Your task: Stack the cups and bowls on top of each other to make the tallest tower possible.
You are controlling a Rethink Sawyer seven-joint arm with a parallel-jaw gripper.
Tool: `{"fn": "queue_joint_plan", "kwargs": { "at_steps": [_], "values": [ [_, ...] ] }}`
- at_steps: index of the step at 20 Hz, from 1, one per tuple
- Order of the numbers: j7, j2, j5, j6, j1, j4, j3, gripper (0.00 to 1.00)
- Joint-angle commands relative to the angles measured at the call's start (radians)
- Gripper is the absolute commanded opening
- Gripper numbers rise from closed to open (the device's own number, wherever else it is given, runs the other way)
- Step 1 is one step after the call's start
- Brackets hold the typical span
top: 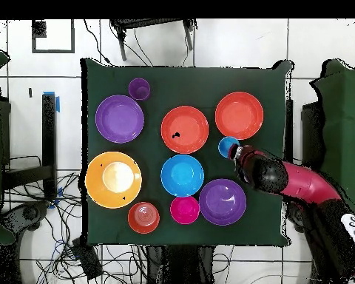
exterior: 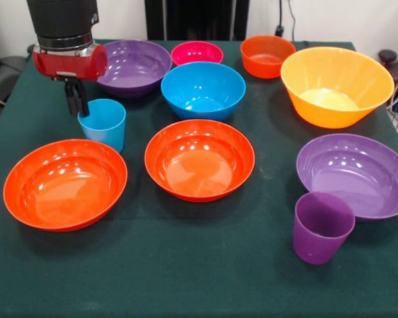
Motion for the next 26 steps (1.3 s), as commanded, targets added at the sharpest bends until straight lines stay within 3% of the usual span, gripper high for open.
{"fn": "queue_joint_plan", "kwargs": {
  "at_steps": [1, 9, 18, 23, 26],
  "values": [
    [-0.151, 0.032, -0.106, 0.131, 0.068, 0.01, 0.034, 1.0],
    [-0.161, 0.028, -0.101, 0.134, 0.072, -0.006, 0.042, 1.0],
    [-0.159, -0.016, -0.067, 0.206, 0.085, -0.011, 0.052, 1.0],
    [-0.169, -0.081, -0.08, 0.242, 0.085, 0.004, 0.04, 1.0],
    [-0.179, -0.067, -0.096, 0.241, 0.078, -0.014, 0.041, 1.0]
  ]
}}
